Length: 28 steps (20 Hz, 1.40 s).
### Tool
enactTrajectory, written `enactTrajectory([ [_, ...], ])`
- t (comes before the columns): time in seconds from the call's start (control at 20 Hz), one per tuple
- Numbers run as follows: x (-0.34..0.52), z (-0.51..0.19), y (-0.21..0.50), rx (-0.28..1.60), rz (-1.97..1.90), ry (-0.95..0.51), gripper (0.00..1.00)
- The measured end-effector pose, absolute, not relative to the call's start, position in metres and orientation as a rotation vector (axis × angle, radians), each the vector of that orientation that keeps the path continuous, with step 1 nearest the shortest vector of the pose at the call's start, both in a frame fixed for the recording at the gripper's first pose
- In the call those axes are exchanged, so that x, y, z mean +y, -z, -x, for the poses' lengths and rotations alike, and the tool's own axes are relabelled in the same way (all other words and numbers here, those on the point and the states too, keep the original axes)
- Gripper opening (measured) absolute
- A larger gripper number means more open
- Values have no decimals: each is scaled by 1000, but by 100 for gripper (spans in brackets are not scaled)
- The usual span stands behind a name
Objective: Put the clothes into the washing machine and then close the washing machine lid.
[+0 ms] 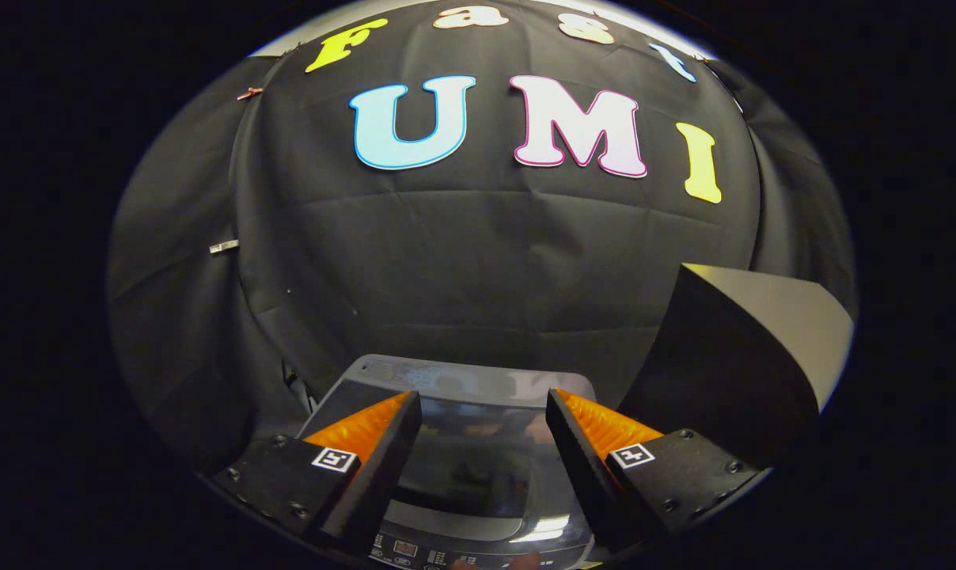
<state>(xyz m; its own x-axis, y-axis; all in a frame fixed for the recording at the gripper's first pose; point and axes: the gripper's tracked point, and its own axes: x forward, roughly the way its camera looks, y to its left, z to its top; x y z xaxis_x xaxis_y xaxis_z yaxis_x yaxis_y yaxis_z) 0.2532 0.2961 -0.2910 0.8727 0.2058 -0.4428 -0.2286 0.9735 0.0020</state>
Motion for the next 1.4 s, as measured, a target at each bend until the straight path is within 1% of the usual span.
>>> enactTrajectory([
  [0.15,301,-231,282,437,-2,-269,100],
  [0.3,293,-208,253,366,-32,-287,100],
  [0.55,263,-173,208,227,-30,-266,99],
  [1.0,223,-112,174,167,55,-287,99],
  [1.2,186,-88,150,125,27,-255,99],
  [1.4,144,-71,136,102,27,-187,99],
])
